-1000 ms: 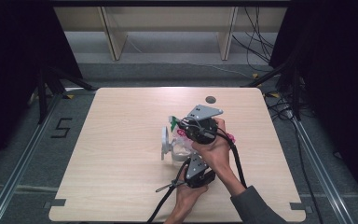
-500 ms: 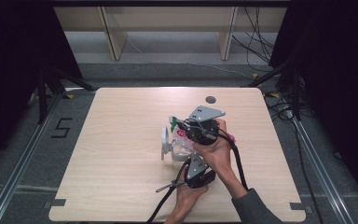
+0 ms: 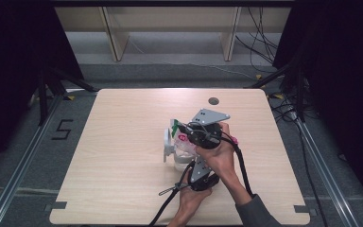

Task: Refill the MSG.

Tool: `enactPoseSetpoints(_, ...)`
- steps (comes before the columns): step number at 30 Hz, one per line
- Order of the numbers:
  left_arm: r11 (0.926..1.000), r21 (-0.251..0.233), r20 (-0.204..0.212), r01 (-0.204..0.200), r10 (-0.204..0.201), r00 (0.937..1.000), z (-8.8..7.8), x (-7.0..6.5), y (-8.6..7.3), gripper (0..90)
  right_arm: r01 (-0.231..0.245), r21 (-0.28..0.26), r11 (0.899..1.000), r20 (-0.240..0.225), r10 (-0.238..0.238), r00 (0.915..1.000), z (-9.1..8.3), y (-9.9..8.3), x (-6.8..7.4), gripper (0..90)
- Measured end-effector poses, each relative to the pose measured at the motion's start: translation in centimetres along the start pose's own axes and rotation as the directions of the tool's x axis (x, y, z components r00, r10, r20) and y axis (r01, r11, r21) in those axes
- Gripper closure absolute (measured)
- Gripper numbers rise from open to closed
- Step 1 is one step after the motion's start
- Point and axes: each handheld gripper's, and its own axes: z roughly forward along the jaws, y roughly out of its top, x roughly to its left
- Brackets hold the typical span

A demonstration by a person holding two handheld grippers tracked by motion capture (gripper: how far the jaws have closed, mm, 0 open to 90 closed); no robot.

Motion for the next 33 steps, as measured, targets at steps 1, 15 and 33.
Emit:
enactPoseSetpoints(1, 1.0, 0.0, 0.0, 0.0, 0.0, 1.0, 0.01, -0.02, -0.02, 80.3, 0.019, -0.017, 1.0, 0.018, -0.019, 0.9997, -0.01, -0.04, -0.02, 90.0)
enactPoseSetpoints(15, 1.0, 0.002, 0.004, -0.005, 0.005, 1.0, 0.03, -0.05, 0.0, 80.3, -0.005, -0.02, 1.0, 0.012, 0.005, 0.9999, -0.31, -0.11, -0.3, 90.0)
enactPoseSetpoints(33, 0.9999, -0.009, 0.004, -0.004, 0.004, 1.0, 0.1, -0.08, 0.25, 80.3, -0.005, -0.023, 1.0, 0.028, 0.006, 0.9996, -0.12, 0.18, -0.21, 90.0)
